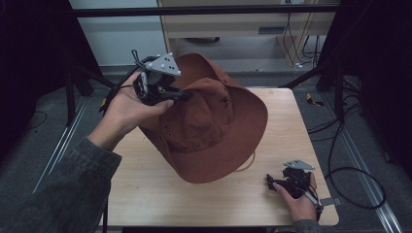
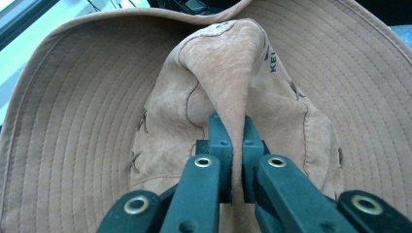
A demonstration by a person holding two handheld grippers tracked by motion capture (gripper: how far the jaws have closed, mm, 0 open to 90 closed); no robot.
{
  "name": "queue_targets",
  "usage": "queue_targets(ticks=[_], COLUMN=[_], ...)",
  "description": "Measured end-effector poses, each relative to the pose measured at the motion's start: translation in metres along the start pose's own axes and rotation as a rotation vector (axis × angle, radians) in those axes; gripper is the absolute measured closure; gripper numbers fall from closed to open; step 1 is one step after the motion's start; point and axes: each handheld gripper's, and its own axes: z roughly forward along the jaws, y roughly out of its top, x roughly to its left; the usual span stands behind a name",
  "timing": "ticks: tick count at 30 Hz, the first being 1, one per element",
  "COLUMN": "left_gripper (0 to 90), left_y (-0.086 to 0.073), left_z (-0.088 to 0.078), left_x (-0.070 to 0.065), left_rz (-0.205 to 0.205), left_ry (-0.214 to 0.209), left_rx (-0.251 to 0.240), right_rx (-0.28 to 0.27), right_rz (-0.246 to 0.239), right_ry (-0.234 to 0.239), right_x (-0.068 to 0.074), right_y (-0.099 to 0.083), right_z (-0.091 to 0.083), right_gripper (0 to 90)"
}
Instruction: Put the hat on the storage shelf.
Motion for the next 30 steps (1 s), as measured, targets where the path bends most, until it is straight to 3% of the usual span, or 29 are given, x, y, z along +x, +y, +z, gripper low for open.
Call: queue_targets(ticks=[30], left_gripper=[88.7], left_y=[0.052], left_z=[0.036], left_x=[-0.002], left_rz=[0.036], left_ry=[-0.005], left_rx=[0.034], right_rx=[0.000], right_rz=[0.000], right_ry=[-0.001], right_x=[0.000], right_y=[0.000], right_z=[0.000], right_gripper=[0.6])
